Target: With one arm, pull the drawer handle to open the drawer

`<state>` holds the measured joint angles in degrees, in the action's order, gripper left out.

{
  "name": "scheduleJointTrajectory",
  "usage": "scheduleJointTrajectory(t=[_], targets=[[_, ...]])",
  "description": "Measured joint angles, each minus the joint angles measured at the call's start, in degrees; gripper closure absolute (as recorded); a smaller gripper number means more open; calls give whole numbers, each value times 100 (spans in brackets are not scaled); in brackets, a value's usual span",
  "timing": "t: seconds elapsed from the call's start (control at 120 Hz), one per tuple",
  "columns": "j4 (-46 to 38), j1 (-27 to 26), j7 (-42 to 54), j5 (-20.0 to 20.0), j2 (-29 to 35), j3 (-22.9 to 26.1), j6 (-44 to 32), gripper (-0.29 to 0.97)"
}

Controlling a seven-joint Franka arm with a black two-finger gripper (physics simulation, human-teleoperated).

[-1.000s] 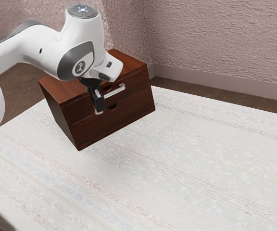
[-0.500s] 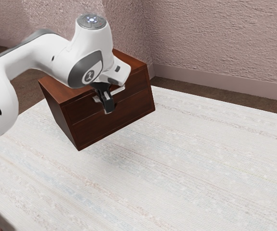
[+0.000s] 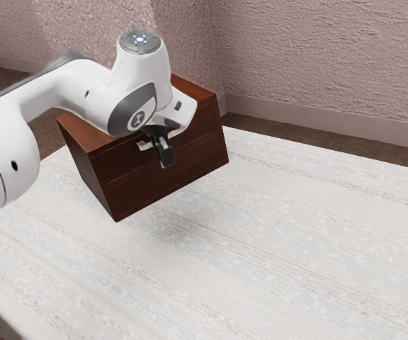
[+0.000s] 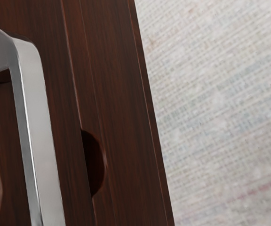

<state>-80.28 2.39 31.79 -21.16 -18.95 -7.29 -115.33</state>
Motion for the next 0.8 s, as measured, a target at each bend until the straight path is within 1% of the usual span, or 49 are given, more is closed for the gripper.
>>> scheduleJointTrajectory(t=[0.233, 0.383, 0.442, 0.65, 0.8], targets=[[85, 12, -20, 6, -195, 38, -177, 1], [28, -48, -31, 14, -167, 47, -229, 0], [-42, -109, -35, 22, -109, 41, -240, 2], [-564, -408, -45, 22, 255, 11, -262, -1], [-900, -682, -49, 25, 526, -1, -268, 1]])
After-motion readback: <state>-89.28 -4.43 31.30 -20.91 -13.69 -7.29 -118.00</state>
